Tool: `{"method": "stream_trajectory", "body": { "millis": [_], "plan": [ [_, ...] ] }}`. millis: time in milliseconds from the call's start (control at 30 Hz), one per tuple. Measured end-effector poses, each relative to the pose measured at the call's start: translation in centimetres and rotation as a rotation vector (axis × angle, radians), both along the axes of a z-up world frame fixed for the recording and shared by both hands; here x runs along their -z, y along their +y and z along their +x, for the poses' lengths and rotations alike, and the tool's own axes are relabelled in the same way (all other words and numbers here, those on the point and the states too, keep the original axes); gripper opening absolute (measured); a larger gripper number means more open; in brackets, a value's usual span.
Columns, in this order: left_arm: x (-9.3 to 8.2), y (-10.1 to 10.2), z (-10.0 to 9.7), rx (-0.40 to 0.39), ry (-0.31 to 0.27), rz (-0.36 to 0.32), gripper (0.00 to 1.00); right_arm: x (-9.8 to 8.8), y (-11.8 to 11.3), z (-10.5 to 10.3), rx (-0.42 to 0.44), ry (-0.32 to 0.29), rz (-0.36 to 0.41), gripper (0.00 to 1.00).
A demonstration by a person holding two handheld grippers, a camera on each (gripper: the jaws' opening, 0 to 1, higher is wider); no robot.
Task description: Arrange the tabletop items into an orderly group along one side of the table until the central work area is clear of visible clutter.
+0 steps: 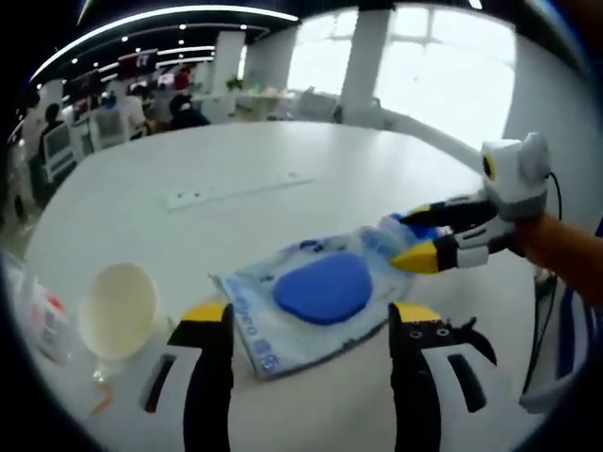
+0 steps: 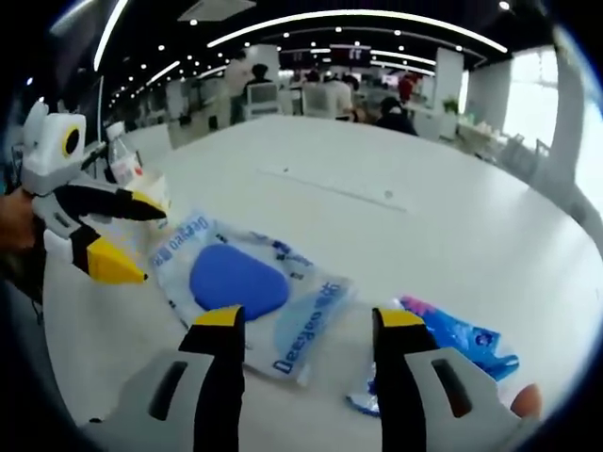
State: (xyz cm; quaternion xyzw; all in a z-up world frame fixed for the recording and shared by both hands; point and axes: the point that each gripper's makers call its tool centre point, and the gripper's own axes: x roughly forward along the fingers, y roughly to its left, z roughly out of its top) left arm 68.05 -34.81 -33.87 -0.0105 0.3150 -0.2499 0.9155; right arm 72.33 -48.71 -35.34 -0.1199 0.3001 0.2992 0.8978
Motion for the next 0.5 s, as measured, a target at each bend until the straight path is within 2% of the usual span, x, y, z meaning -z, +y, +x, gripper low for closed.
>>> {"method": "stream_trajectory", "body": {
  "millis": [267, 500],
  "plan": [
    [-0.5, -0.7, -0.7, 0.023, -0.009, -0.046, 0.8, -1.1, 0.4, -0.5, -0.011, -0.03, 0.034, 0.67],
    [-1.1, -0.9, -1.6, 0.044, -0.011, -0.064, 0.88, -1.8, 0.5, -1.3, -0.019, -0.047, 0.049, 0.71]
  ]
}}
